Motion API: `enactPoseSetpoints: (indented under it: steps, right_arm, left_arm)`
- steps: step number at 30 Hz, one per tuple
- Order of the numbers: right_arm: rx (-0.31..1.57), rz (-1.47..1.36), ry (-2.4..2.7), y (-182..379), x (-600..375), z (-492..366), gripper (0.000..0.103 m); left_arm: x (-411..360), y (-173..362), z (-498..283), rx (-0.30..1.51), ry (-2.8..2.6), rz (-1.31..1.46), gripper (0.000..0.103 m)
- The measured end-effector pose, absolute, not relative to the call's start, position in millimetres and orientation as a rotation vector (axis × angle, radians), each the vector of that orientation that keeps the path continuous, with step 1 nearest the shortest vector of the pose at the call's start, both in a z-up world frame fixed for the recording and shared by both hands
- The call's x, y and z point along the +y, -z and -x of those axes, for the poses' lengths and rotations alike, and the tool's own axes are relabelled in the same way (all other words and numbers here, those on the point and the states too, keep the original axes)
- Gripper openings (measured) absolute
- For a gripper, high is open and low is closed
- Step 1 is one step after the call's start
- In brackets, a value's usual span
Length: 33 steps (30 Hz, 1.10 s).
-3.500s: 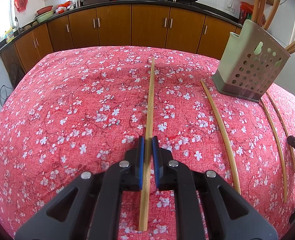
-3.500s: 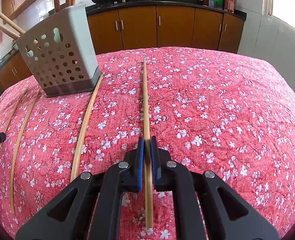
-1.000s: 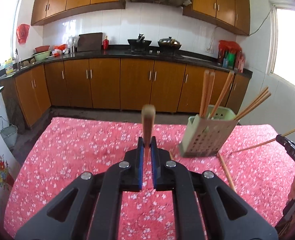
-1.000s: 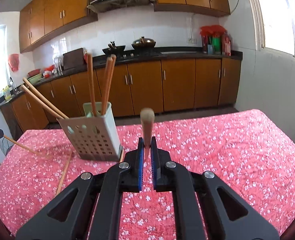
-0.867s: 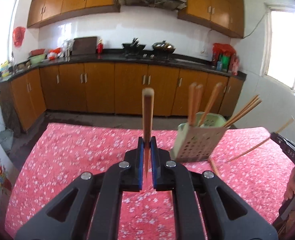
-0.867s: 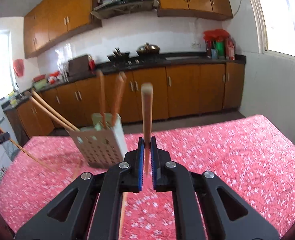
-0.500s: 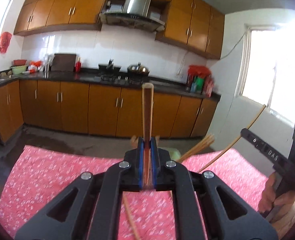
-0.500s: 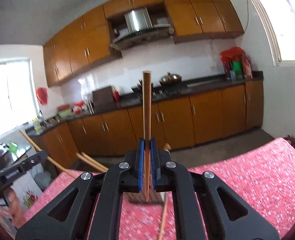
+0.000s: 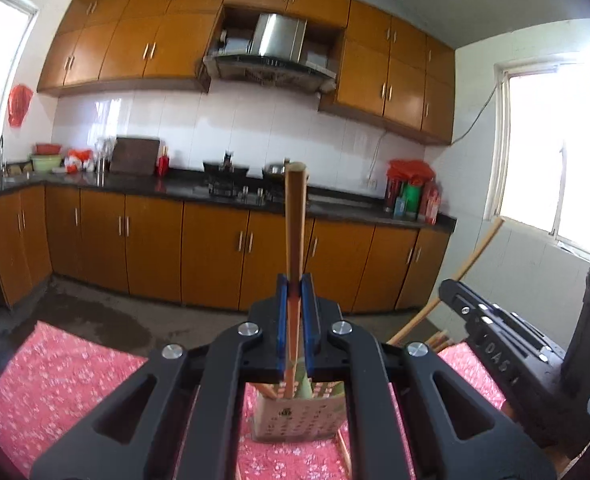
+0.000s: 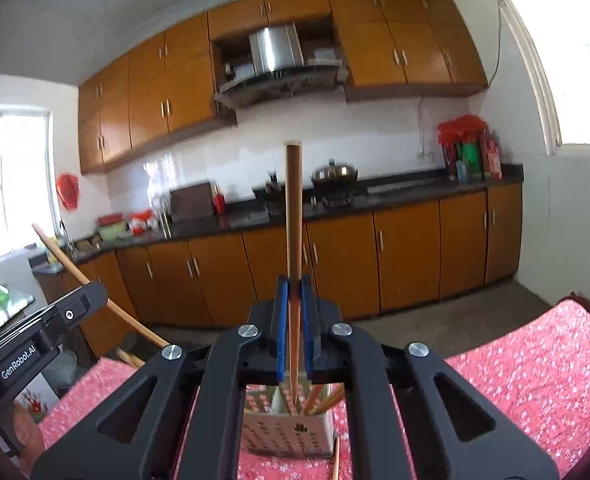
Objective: Organize utensils
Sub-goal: 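Drop both chopsticks into the holder by opening both tools, then lower both tools to the last chopsticks on the table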
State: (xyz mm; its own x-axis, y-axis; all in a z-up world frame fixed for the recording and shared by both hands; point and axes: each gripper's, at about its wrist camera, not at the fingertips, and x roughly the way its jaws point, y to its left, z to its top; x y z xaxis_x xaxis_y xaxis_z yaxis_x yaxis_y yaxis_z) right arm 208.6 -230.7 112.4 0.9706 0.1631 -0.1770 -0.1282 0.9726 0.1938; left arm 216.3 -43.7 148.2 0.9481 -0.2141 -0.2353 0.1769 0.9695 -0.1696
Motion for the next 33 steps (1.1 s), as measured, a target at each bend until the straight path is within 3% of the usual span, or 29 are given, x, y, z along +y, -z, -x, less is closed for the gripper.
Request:
enactPoseSetpoints:
  steps: [5,10,12,14,18,23,27,33]
  right_arm:
    - [0.232,-0.160,-0.148,-98,-225,-214,0.009]
    - [0.209,-0.179,-0.147,-108,-238,-205,0.010]
    - [0.194,-0.193,-0.142,-113,-246,-199,0.013]
    - [0.177,-0.207,-0.125,-118,-257,-191,0.023]
    - [0.206,-0.225,-0.049,-111,-284,-175,0.025]
    - [0.456,-0.221,0.029,-47,-314,-182,0.027]
    - [0.714,-0.235,-0.040,28,-307,-188,0.027]
    - [0.873,-0.220,-0.196,89,-259,-172,0.027]
  left_arm:
    - [-38,-127,-234,0.325,0.197,0.190,0.009]
    - [-25,-130,-224,0.305,0.197,0.217,0.023]
    - [-18,-136,-215,0.280,0.188,0.217,0.028]
    - [-9,-141,-204,0.262,0.178,0.221,0.031]
    - [18,-142,-179,0.250,0.131,0.236,0.036]
    - [50,-102,-160,0.334,0.010,0.164,0.039]
    - [60,-45,-162,0.502,-0.024,0.112,0.039]
    - [46,31,-157,0.720,0.054,0.130,0.039]
